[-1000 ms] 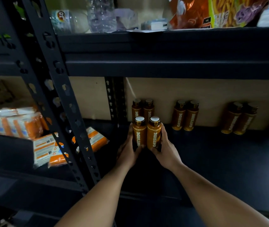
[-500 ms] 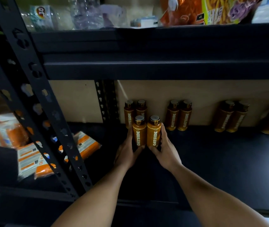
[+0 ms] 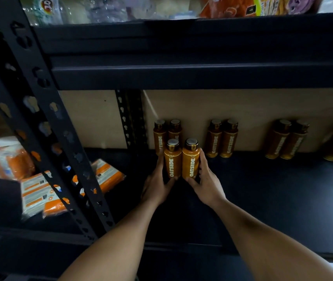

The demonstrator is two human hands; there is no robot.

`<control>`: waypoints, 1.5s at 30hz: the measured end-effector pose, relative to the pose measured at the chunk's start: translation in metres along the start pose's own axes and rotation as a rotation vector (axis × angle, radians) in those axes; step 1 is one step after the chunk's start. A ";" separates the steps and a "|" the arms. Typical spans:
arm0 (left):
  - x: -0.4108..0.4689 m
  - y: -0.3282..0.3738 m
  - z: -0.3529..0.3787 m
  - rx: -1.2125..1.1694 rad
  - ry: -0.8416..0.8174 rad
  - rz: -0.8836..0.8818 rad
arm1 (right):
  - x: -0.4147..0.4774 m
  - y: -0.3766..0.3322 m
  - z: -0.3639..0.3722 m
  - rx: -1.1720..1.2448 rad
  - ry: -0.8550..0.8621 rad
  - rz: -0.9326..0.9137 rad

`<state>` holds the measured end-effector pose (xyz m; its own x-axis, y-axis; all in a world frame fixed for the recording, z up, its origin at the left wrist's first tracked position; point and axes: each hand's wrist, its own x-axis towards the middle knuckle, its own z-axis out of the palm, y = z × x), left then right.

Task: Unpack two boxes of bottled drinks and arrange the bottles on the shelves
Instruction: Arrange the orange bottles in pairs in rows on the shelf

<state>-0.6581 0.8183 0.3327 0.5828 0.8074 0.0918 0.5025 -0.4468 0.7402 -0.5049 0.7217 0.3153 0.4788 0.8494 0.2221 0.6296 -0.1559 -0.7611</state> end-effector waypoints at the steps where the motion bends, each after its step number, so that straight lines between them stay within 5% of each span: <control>1: 0.000 0.000 0.000 0.003 0.004 0.005 | 0.000 0.000 0.000 0.000 0.003 -0.003; 23: 0.004 -0.011 0.005 -0.026 0.054 0.021 | 0.001 0.005 0.001 0.005 -0.011 0.016; 29: -0.004 -0.011 0.003 -0.094 0.061 0.013 | -0.006 0.009 -0.008 0.113 -0.048 0.170; 35: -0.058 -0.007 0.008 0.011 0.014 -0.121 | -0.069 0.010 -0.034 -0.130 -0.054 0.196; 40: -0.140 0.001 0.042 0.366 0.093 0.069 | -0.158 0.015 -0.045 -0.398 -0.067 0.069; 45: -0.232 0.023 0.104 0.253 0.111 0.069 | -0.258 0.048 -0.047 -0.417 -0.135 -0.131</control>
<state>-0.7151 0.5811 0.2598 0.5547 0.8026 0.2194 0.6155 -0.5732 0.5410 -0.5691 0.4716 0.2502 0.3117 0.9294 0.1978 0.8856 -0.2088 -0.4149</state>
